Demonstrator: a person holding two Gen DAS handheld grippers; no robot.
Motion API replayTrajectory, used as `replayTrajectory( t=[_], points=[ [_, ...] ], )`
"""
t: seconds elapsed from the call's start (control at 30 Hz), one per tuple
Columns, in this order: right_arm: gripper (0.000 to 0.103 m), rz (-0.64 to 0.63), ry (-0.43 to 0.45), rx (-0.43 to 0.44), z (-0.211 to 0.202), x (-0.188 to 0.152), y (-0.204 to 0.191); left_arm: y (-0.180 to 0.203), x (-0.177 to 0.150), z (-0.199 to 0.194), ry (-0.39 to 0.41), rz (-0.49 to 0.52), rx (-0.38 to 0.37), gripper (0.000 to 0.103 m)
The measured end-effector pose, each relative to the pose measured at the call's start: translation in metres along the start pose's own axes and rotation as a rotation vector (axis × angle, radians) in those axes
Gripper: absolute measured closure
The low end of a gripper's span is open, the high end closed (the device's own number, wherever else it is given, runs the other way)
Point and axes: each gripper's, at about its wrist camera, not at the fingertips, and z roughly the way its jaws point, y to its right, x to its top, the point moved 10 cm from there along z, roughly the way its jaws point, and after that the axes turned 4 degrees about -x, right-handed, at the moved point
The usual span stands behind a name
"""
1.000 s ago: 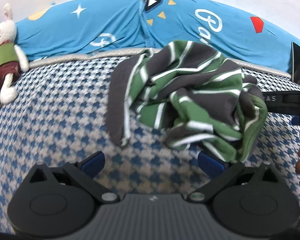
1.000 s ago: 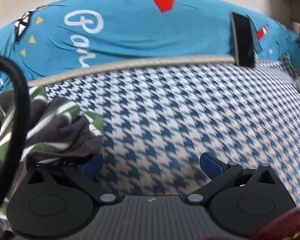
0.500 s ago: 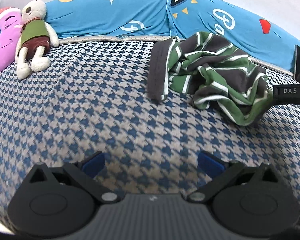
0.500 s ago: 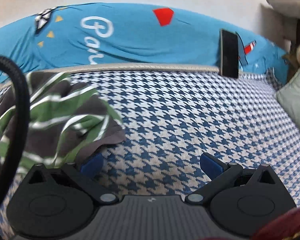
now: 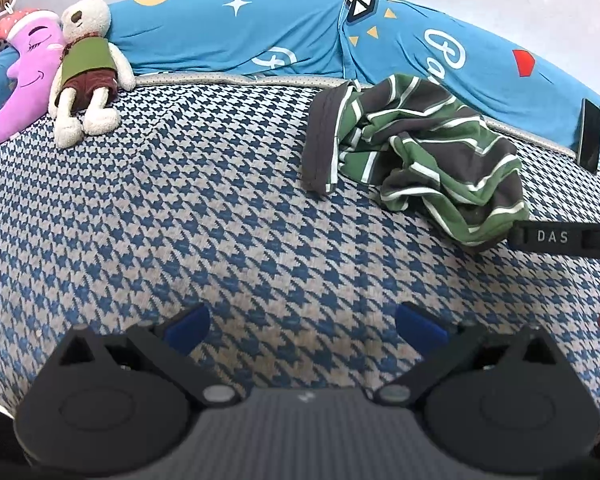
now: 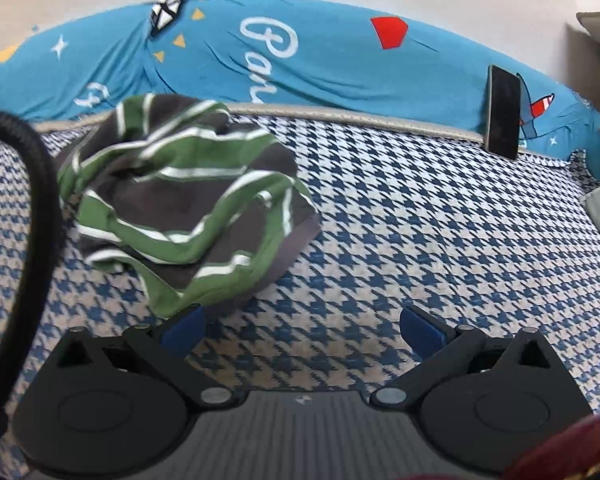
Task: Fold clothes
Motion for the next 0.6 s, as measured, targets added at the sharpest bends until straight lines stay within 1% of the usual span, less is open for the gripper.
replayTrajectory(
  t=[0.17,0.47,0.6],
  points=[
    [0.000,0.034,0.013,0.027,-0.011,-0.003,0.004,-0.001,-0.001,-0.005,0.002,-0.014,-0.002,0.000],
    [0.000,0.132,0.008,0.119,-0.018,-0.007,0.019,0.000,-0.002,-0.007,0.001,-0.030,-0.005,0.000],
    [0.000,0.144,0.000,0.131,-0.020,-0.009,0.018,0.001,0.000,-0.009,0.003,-0.034,0.000,0.000]
  ],
)
